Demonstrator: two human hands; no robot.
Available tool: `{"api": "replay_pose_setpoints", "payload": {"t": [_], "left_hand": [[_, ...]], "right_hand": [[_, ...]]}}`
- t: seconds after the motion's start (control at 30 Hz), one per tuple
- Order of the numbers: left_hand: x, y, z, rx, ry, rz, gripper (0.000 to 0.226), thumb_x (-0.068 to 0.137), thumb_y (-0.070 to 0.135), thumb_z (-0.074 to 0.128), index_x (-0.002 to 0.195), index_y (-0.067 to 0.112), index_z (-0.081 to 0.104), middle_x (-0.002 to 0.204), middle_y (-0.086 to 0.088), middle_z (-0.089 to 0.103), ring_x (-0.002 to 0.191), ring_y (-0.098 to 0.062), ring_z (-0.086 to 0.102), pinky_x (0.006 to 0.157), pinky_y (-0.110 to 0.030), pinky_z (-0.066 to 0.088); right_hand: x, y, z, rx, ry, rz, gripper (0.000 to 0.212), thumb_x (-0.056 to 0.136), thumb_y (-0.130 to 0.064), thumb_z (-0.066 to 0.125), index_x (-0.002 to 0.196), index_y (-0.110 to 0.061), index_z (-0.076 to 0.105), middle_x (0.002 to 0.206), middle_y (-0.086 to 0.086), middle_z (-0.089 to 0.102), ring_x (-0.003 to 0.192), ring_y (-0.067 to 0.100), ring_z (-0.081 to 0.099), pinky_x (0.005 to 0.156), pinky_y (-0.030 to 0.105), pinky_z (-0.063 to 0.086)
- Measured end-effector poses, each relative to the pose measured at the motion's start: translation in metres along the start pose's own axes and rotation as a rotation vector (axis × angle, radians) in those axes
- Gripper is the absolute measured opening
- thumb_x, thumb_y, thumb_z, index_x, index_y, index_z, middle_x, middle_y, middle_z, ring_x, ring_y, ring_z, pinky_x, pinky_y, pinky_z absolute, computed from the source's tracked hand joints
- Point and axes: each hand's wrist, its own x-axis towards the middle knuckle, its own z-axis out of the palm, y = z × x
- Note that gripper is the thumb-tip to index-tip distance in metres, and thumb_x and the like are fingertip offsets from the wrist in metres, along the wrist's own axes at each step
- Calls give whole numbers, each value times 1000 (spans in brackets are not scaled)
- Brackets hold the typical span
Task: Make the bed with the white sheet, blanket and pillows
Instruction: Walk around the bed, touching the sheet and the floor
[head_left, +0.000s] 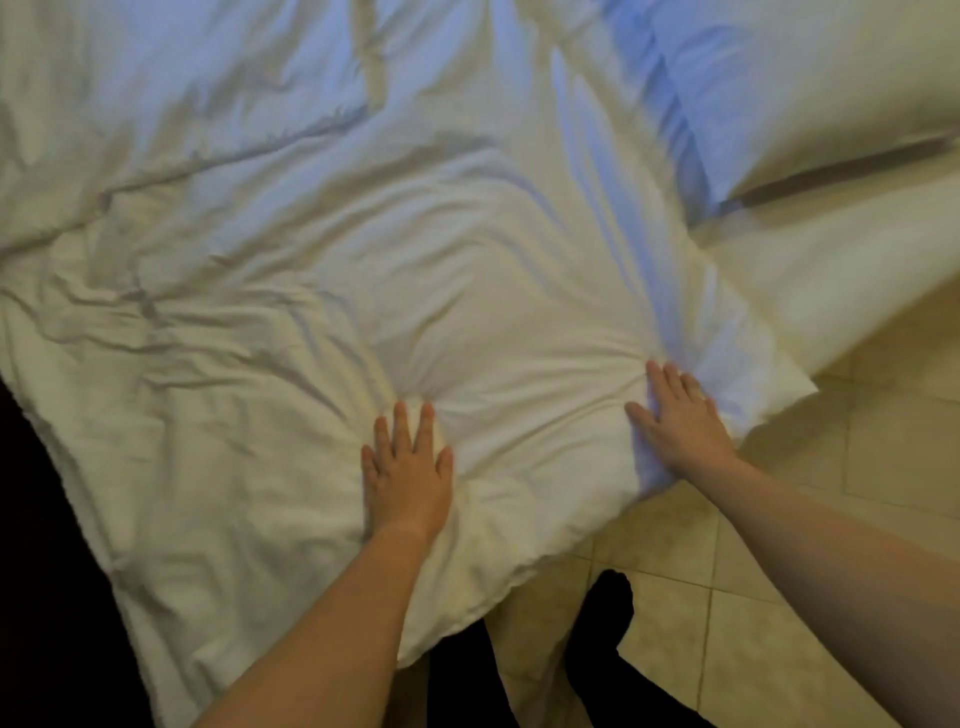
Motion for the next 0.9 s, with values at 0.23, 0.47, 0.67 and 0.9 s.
{"api": "replay_pose_setpoints", "payload": {"t": [0.23,0.47,0.67,0.9], "left_hand": [[-64,79,-88,-245,-142,-97,57,106,46,38,157,22,33,163,-9,26,146,-33,31,118,-44,32],[-147,183,-183,-272,20,46,55,107,47,35,158,26,33,165,-2,25,151,-25,22,118,-43,34],[-176,268,-258,-305,132,169,56,107,47,35,159,29,29,166,1,22,154,-22,14,118,-44,32],[-150,344,-340,-319,227,320,58,107,47,38,160,27,28,166,-2,22,153,-23,16,116,-46,36]], "right_hand": [[-60,22,-118,245,-21,-29,57,101,-51,46,153,-27,40,138,6,62,124,30,57,97,41,48],[-141,69,-231,157,126,-141,61,100,-53,46,155,-29,33,152,1,45,134,28,45,106,44,44],[-173,101,-313,156,265,-176,65,100,-57,43,157,-33,25,160,-3,34,144,25,34,113,44,39],[-167,112,-409,96,426,-182,70,100,-58,45,160,-31,20,165,0,25,148,25,28,116,41,34]]}}
